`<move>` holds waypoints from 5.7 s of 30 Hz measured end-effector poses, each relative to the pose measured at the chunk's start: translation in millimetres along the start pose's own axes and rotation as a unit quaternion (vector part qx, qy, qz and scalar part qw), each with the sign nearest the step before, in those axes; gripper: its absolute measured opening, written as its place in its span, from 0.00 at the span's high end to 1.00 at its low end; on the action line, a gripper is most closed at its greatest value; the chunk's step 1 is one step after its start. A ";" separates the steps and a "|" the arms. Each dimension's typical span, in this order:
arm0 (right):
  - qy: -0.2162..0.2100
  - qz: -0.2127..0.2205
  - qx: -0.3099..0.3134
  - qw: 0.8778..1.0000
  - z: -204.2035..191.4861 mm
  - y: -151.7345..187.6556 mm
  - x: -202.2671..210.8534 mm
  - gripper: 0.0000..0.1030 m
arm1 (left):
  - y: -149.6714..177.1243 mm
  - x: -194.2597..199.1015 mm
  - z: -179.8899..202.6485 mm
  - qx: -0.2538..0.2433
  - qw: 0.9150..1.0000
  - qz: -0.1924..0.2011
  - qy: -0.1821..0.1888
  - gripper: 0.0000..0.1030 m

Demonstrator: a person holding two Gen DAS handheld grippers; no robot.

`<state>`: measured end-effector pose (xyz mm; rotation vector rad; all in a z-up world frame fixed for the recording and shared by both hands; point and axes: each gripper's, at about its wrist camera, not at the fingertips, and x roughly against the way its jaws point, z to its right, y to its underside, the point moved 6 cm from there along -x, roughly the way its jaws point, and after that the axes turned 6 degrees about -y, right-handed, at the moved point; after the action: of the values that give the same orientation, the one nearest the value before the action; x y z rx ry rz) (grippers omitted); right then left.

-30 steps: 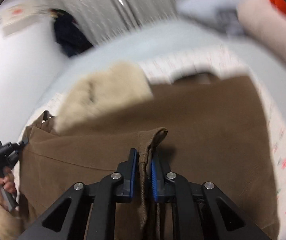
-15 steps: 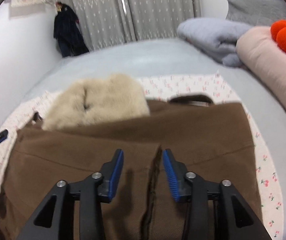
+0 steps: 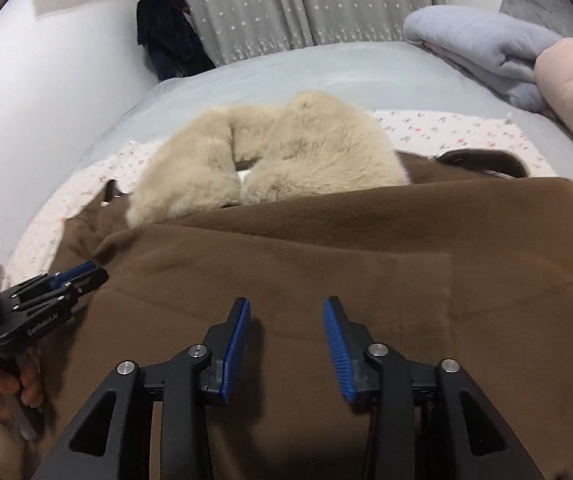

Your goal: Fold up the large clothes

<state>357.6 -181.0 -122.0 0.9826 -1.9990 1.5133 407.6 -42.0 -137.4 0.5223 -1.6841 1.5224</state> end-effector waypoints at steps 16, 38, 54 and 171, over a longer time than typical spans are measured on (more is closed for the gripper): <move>0.002 -0.030 -0.020 0.999 24.9 81.2 124.8 0.33 | 75.1 125.3 -4.8 0.000 1.000 0.000 -0.005 0.22; 0.010 -0.028 -0.087 0.996 103.5 250.1 278.7 0.17 | 245.2 214.8 -80.8 0.095 0.992 -0.083 0.011 0.08; -0.115 0.007 -0.231 0.966 138.5 301.9 292.1 0.18 | 319.5 229.1 -105.1 0.199 0.943 -0.085 0.254 0.14; 0.034 0.030 -0.055 0.997 220.3 -121.7 -4.8 0.87 | -106.0 -77.5 -140.9 0.213 0.974 0.006 0.071 0.89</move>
<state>468.0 -407.1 -114.4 0.8231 -2.0578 1.4310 572.6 57.1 -134.6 0.6078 -1.2538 1.8942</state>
